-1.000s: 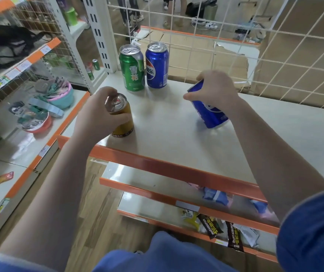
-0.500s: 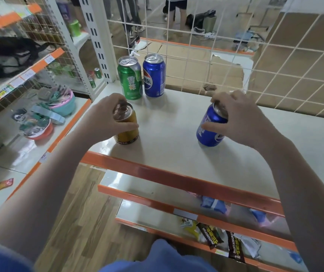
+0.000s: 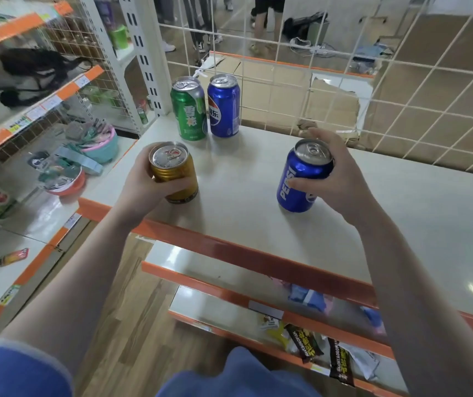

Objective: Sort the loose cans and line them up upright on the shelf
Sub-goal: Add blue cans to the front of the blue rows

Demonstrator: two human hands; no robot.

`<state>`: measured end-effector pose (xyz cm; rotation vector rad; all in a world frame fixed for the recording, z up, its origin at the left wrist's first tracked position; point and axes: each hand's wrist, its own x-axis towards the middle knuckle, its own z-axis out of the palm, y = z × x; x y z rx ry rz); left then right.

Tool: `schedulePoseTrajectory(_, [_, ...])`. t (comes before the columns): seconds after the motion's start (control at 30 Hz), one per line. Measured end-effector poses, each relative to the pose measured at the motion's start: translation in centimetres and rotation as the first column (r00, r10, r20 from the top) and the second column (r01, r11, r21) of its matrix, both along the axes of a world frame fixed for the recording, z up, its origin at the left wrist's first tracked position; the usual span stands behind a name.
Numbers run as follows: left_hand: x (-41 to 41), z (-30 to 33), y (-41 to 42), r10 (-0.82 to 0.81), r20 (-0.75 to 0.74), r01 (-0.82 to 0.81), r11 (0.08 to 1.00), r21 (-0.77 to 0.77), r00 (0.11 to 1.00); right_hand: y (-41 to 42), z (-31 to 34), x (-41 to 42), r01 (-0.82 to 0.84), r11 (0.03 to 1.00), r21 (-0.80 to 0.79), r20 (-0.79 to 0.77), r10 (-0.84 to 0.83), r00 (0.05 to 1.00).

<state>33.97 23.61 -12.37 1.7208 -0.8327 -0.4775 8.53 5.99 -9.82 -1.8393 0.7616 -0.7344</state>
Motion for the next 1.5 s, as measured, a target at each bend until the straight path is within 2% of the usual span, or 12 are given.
schedulePoseTrajectory(0.13, [-0.8,0.0,-0.2,0.047,0.047,-0.046,0.999,-0.017,0.998,0.8,-1.2,0.4,0.091,0.995,0.050,0.117,-0.096,0.988])
schedulePoseTrajectory(0.23, [-2.1,0.0,-0.3,0.098,0.043,-0.095,0.993,-0.073,0.994,2.1,-1.5,0.7,0.179,0.983,-0.035,0.153,-0.172,0.973])
schedulePoseTrajectory(0.4, [-3.6,2.0,-0.3,0.096,0.061,-0.085,0.983,-0.163,0.994,4.7,-0.4,-0.1,0.329,0.924,-0.194,0.130,-0.308,0.943])
schedulePoseTrajectory(0.57, [-5.2,4.0,-0.6,0.005,0.098,0.017,0.975,-0.220,0.995,9.5,1.1,-2.1,0.459,0.860,-0.223,0.128,-0.441,0.888])
schedulePoseTrajectory(0.83, [-12.3,4.2,-1.4,-0.180,0.104,0.198,0.959,-0.202,0.978,17.0,1.1,-8.1,0.617,0.774,-0.145,0.057,-0.616,0.786])
schedulePoseTrajectory(1.13, [-27.9,5.6,-3.4,-0.366,0.091,0.377,0.899,-0.222,0.926,18.6,0.9,-22.4,0.774,0.625,-0.106,0.116,-0.765,0.633])
schedulePoseTrajectory(1.3, [-40.9,5.5,-4.7,-0.465,0.141,0.485,0.857,-0.175,0.874,18.4,0.4,-35.0,0.819,0.562,-0.116,0.128,-0.809,0.573])
schedulePoseTrajectory(1.5, [-56.7,4.5,-6.4,-0.535,0.079,0.541,0.826,-0.161,0.841,17.2,0.3,-50.6,0.829,0.525,-0.194,0.089,-0.832,0.547])
